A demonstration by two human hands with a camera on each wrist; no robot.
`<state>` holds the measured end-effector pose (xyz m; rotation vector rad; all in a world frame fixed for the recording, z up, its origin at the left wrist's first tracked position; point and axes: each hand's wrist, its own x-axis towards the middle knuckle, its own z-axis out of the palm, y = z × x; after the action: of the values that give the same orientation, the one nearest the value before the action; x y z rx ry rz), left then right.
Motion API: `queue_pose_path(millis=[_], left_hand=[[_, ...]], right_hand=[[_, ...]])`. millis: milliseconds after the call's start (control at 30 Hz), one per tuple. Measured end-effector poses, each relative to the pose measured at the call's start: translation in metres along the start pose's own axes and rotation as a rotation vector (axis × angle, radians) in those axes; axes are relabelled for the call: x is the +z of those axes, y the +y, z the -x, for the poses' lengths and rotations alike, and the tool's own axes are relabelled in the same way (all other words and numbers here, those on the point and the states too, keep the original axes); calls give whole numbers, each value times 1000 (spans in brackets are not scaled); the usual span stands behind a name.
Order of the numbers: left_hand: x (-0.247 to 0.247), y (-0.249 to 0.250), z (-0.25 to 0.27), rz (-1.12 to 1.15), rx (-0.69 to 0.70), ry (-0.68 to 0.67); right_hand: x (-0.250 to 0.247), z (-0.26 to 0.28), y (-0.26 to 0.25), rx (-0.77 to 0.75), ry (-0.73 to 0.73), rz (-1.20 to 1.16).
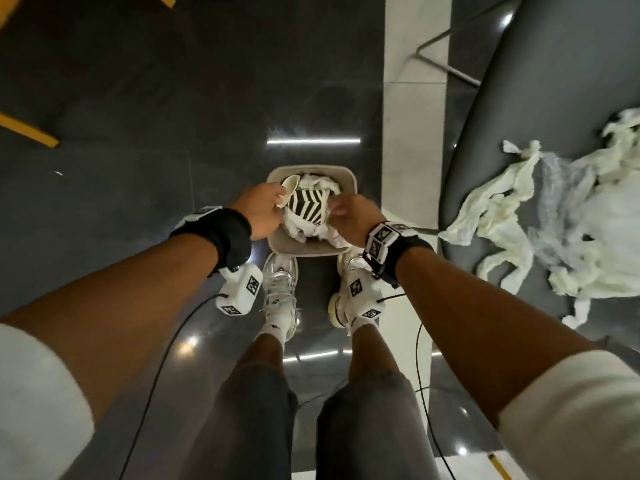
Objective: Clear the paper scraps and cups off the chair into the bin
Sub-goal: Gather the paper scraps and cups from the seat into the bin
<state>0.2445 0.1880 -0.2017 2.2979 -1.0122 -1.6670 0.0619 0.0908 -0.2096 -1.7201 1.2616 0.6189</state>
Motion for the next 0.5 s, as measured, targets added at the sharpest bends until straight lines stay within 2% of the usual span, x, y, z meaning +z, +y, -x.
queue_pose_path(millis=[100, 233, 400, 500], left_hand=[[-6, 22, 17, -29, 35, 16], [7, 76, 41, -32, 126, 27], [41, 178, 66, -33, 296, 1], [78, 245, 70, -167, 422, 5]], right_hand=[[-31, 33, -8, -71, 39, -67], [-79, 79, 4, -139, 146, -244], [-158, 116, 51, -148, 249, -549], [-218, 128, 99, -170, 373, -637]])
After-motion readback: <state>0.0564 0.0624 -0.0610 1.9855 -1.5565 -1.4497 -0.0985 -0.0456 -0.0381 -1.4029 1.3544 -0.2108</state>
